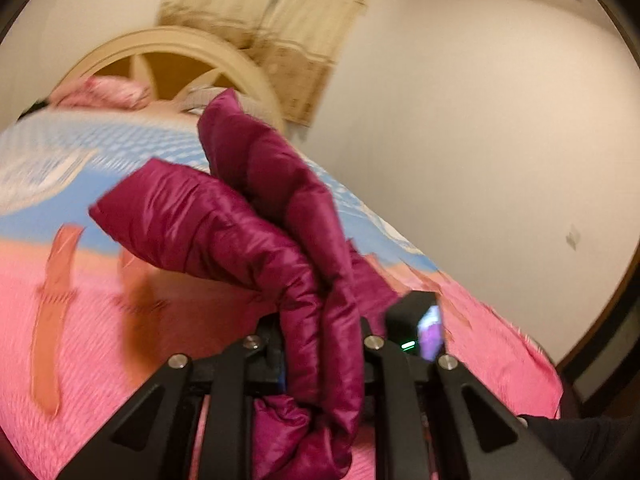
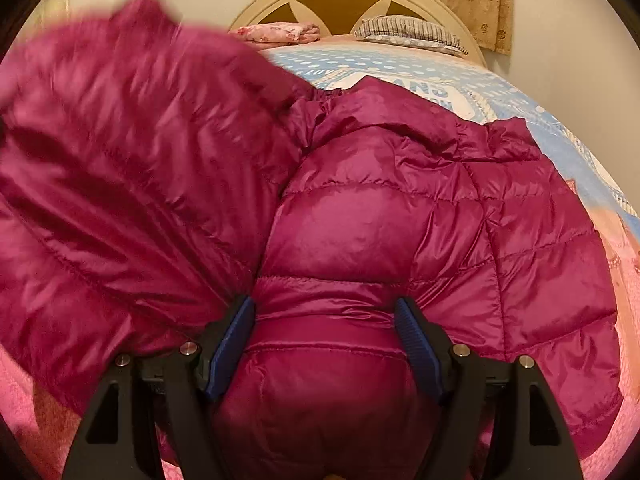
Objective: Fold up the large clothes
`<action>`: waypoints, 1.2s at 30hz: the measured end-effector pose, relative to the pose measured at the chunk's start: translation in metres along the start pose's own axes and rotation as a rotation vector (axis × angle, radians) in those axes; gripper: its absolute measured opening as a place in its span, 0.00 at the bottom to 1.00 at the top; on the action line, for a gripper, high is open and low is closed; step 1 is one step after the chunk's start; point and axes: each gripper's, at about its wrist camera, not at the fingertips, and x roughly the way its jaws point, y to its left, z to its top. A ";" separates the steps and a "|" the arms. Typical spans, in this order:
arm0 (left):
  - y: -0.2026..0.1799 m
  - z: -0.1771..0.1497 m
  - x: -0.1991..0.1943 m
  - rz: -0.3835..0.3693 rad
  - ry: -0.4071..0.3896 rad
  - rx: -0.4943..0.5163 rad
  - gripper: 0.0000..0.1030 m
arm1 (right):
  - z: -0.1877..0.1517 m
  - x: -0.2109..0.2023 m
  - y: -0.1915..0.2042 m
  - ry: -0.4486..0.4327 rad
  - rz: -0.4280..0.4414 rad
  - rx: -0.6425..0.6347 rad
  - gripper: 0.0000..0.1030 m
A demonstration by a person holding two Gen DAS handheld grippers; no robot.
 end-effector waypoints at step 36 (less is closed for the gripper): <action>-0.125 -0.058 0.163 0.067 0.158 0.533 0.62 | 0.042 -0.143 -0.188 -0.329 0.392 0.263 0.44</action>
